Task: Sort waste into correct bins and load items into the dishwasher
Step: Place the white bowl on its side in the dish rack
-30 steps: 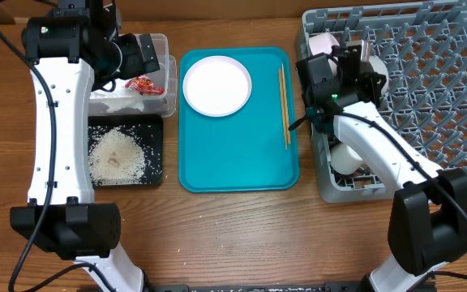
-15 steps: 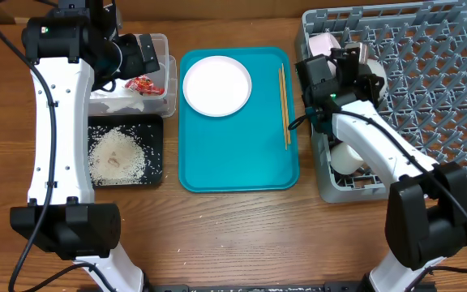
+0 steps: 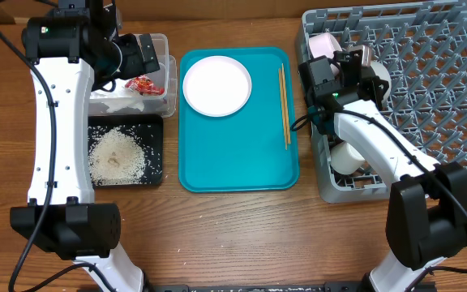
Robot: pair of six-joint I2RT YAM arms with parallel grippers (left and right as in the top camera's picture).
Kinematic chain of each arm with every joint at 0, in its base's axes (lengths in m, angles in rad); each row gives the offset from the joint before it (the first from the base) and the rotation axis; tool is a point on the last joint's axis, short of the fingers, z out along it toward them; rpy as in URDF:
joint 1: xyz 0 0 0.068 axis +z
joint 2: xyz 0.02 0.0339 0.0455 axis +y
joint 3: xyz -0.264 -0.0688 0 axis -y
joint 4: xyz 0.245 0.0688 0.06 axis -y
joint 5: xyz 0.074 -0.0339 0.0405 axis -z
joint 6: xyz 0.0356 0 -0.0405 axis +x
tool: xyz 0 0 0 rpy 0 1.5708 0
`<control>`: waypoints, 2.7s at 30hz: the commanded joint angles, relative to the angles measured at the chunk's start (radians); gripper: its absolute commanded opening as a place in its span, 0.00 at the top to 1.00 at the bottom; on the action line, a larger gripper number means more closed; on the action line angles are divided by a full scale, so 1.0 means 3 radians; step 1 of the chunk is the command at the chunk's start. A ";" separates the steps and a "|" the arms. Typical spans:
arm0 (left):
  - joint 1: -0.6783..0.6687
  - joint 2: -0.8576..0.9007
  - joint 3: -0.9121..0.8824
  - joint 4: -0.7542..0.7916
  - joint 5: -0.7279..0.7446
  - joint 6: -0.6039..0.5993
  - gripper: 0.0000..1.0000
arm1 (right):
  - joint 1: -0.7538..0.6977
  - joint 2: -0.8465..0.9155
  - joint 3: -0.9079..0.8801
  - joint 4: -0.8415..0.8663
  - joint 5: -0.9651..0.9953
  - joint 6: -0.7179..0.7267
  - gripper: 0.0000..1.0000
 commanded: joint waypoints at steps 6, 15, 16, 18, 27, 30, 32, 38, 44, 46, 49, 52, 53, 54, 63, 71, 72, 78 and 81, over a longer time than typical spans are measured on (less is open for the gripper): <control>-0.0006 -0.0014 0.0062 0.0001 -0.0023 0.0028 0.00 | 0.0000 0.0018 -0.0010 -0.0095 -0.0125 -0.0009 0.96; -0.0008 -0.0014 0.0062 0.0003 -0.0023 0.0029 0.00 | 0.0112 0.0017 -0.0010 -0.0251 0.0201 -0.0008 0.96; -0.0008 -0.0014 0.0062 0.0003 -0.0022 0.0028 0.00 | 0.0139 0.0018 -0.0010 -0.0247 0.0295 -0.0008 0.96; -0.0008 -0.0014 0.0062 0.0003 -0.0023 0.0028 0.00 | 0.0196 0.0018 -0.0010 -0.0248 0.0409 -0.0009 0.96; -0.0008 -0.0014 0.0062 0.0003 -0.0022 0.0028 0.00 | 0.0272 0.0018 -0.0010 -0.0238 0.0215 -0.0008 0.96; -0.0008 -0.0014 0.0062 0.0003 -0.0023 0.0029 0.00 | 0.0272 0.0018 -0.0010 -0.0237 0.0161 -0.0008 0.96; -0.0008 -0.0014 0.0062 0.0003 -0.0023 0.0028 0.00 | 0.0272 0.0018 -0.0010 -0.0233 0.0182 -0.0009 0.96; -0.0008 -0.0014 0.0062 0.0003 -0.0023 0.0028 0.00 | 0.0234 0.0018 -0.0010 -0.0022 0.0585 -0.0011 0.96; -0.0008 -0.0014 0.0062 0.0003 -0.0023 0.0028 0.00 | 0.0225 0.0018 -0.0010 0.0001 0.0402 -0.0019 0.96; -0.0008 -0.0014 0.0062 0.0003 -0.0022 0.0028 0.00 | 0.0220 0.0018 -0.0010 0.0001 0.0230 -0.0018 0.96; -0.0008 -0.0014 0.0062 0.0003 -0.0022 0.0028 0.00 | 0.0206 0.0022 -0.0010 0.0027 0.0088 -0.0017 0.96; -0.0008 -0.0014 0.0062 0.0003 -0.0023 0.0028 0.00 | 0.0175 0.0029 -0.0010 0.0041 0.0100 -0.0020 0.96; -0.0008 -0.0014 0.0062 0.0003 -0.0022 0.0028 0.00 | 0.0159 0.0029 -0.0010 0.0041 0.0102 -0.0022 0.96; -0.0008 -0.0014 0.0062 0.0003 -0.0022 0.0028 0.00 | 0.0137 0.0029 -0.0010 0.0039 0.0111 -0.0033 0.96; -0.0008 -0.0014 0.0062 0.0003 -0.0022 0.0028 0.00 | 0.0043 0.0029 -0.0010 0.0050 0.0201 -0.0120 0.96; -0.0008 -0.0014 0.0062 0.0003 -0.0022 0.0029 0.00 | 0.0053 0.0033 -0.0010 0.0051 -0.0189 -0.0117 0.96; -0.0008 -0.0014 0.0062 0.0003 -0.0022 0.0028 0.00 | 0.0056 0.0033 -0.0010 0.0050 -0.0188 -0.0118 0.96; -0.0008 -0.0014 0.0062 0.0003 -0.0023 0.0028 0.00 | 0.0083 0.0033 -0.0010 -0.0046 -0.0189 -0.0117 0.96; -0.0008 -0.0014 0.0062 0.0003 -0.0023 0.0028 0.00 | 0.0120 0.0033 -0.0010 -0.0066 -0.0189 -0.0116 0.96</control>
